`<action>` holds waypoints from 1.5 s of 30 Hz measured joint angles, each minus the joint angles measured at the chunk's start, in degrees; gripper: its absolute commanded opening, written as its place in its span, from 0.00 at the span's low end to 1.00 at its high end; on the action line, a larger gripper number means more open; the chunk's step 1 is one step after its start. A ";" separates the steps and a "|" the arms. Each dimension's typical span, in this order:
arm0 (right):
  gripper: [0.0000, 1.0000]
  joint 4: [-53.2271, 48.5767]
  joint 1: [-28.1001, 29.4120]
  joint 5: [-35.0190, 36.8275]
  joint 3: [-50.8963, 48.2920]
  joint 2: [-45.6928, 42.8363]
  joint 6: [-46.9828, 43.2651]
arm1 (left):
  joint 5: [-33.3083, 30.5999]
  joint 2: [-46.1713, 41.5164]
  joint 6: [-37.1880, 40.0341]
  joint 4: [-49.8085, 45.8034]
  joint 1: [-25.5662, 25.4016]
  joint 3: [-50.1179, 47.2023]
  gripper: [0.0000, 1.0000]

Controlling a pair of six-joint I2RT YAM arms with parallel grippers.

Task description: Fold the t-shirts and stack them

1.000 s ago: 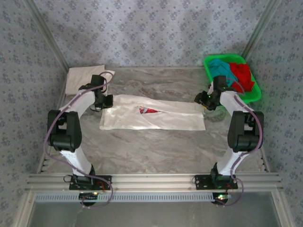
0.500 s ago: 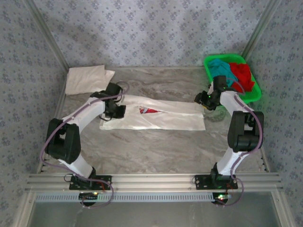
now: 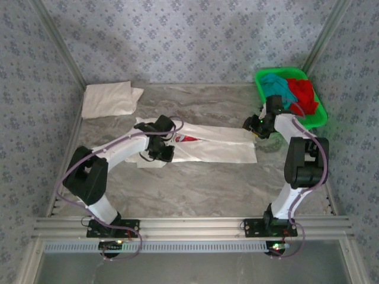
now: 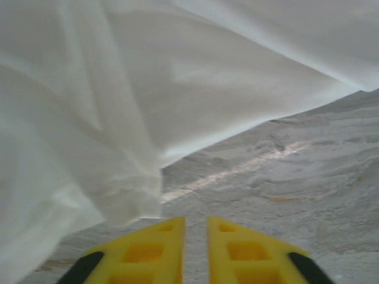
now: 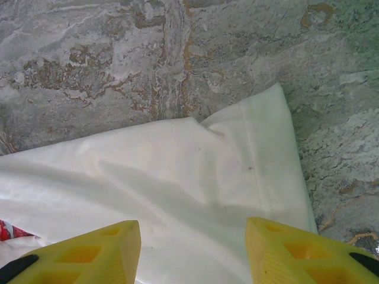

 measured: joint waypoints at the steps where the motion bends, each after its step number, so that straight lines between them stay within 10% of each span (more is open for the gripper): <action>1: 0.52 0.00 0.00 0.00 0.00 0.17 0.00 | 0.33 0.24 0.09 -0.33 -0.59 0.79 0.36; 8: 0.52 0.28 0.00 -0.02 0.00 0.28 0.00 | 1.84 -1.77 0.46 0.74 4.44 5.29 0.55; 16: 0.52 0.90 0.00 -0.07 0.00 0.31 0.02 | 2.62 1.84 0.24 4.46 23.54 5.92 0.55; 26: 0.55 0.59 -1.03 -0.07 -1.57 -1.81 0.02 | 4.35 14.49 1.86 7.63 29.09 11.76 0.53; 40: 0.59 -1.38 -5.97 0.02 -8.20 -7.19 1.07 | 6.73 20.24 4.11 8.90 29.62 15.98 0.04; 45: 0.57 -0.26 -6.75 -3.32 -7.15 -4.00 1.55 | 6.88 20.46 4.35 8.63 29.62 17.46 0.02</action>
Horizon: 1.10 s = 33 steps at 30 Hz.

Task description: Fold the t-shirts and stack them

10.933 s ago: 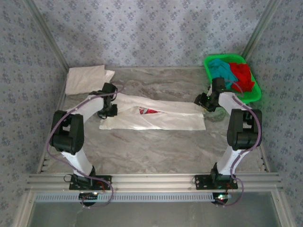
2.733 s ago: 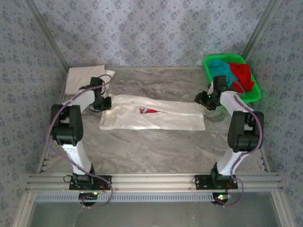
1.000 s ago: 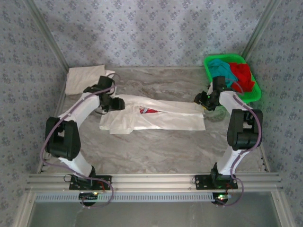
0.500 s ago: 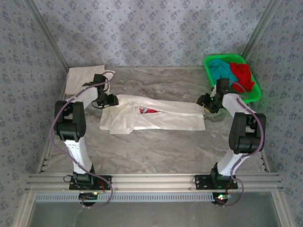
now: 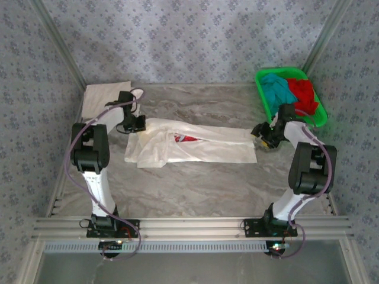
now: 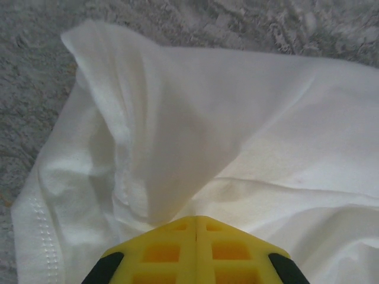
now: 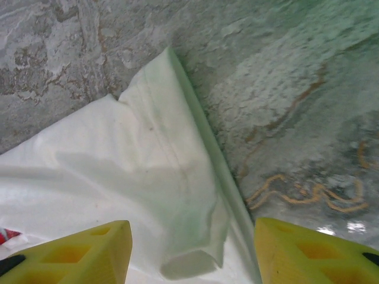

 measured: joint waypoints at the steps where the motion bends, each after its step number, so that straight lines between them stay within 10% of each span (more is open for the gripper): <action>1: 0.55 0.46 0.15 -0.76 0.70 1.27 0.20 | 0.00 0.00 0.00 -0.02 0.00 0.33 0.02; 7: 0.11 3.78 0.46 -4.07 4.31 5.99 0.74 | 0.02 -0.37 0.44 -0.63 0.13 1.25 0.00; 11: 0.03 3.87 0.55 -5.38 6.43 7.23 0.85 | 0.57 -0.68 0.83 -1.44 0.96 1.97 0.00; 18: 0.54 2.93 0.59 -3.98 9.16 7.52 1.73 | 1.29 -0.79 1.03 -1.77 2.21 2.93 0.00; 24: 0.55 1.33 0.72 -1.75 6.95 7.85 2.27 | 1.36 -0.79 1.53 -1.84 2.19 2.93 0.00; 30: 0.17 4.00 1.75 -2.21 7.45 9.44 2.32 | 1.53 -0.79 1.53 -1.84 2.21 2.93 0.00; 33: 0.18 4.48 2.45 -2.84 8.07 10.01 2.21 | 1.55 -0.79 1.53 -1.81 2.21 2.93 0.00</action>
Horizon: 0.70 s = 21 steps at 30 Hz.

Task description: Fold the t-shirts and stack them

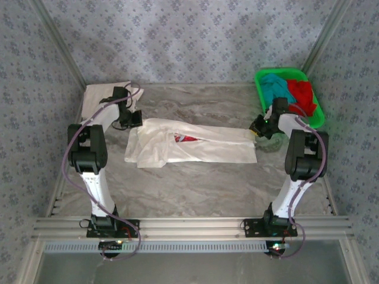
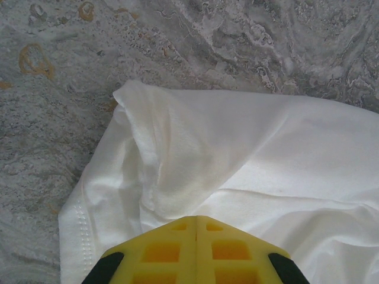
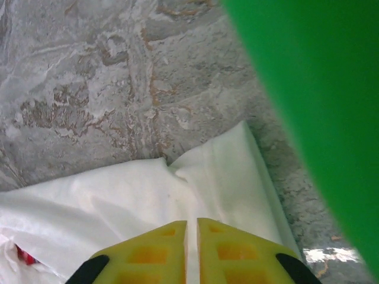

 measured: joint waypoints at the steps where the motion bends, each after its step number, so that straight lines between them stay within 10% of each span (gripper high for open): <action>1: 0.27 -0.39 0.13 -0.31 0.42 0.24 -0.09 | 0.02 0.00 0.02 0.00 0.00 0.00 0.00; 21: 0.51 -6.78 0.46 5.11 0.31 -4.61 -1.75 | 1.44 0.00 0.42 -0.13 0.00 -0.02 0.00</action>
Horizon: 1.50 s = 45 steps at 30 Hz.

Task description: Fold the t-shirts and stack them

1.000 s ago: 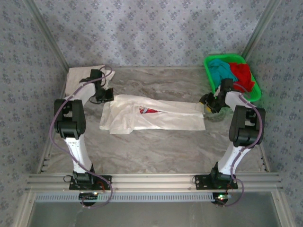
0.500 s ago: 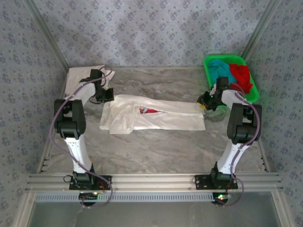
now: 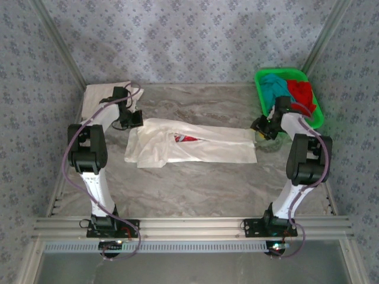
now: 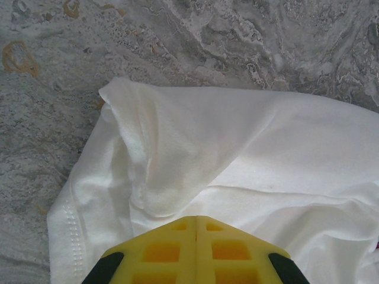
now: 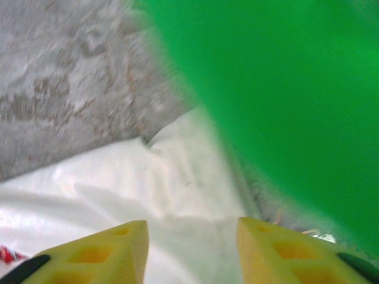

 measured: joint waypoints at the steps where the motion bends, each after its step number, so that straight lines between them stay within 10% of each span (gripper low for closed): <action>1: 0.51 -0.07 0.90 0.00 -0.39 -0.55 0.37 | -0.02 -0.04 0.02 0.02 0.00 -0.07 0.00; 13: 0.58 1.88 4.17 2.71 -7.08 -3.78 2.36 | -1.44 -6.25 -0.04 1.36 3.54 -9.51 0.00; 30: 0.38 1.46 6.67 6.60 -5.42 -2.36 2.80 | -1.27 -7.65 -0.98 3.82 4.37 -12.07 0.00; 37: 0.54 1.77 6.03 5.95 -5.20 1.88 3.56 | -1.03 -9.79 -1.09 3.85 3.61 -12.07 0.00; 45: 0.06 3.48 5.97 5.29 -5.95 1.79 4.00 | -0.81 -10.10 -1.11 3.82 2.91 -12.07 0.00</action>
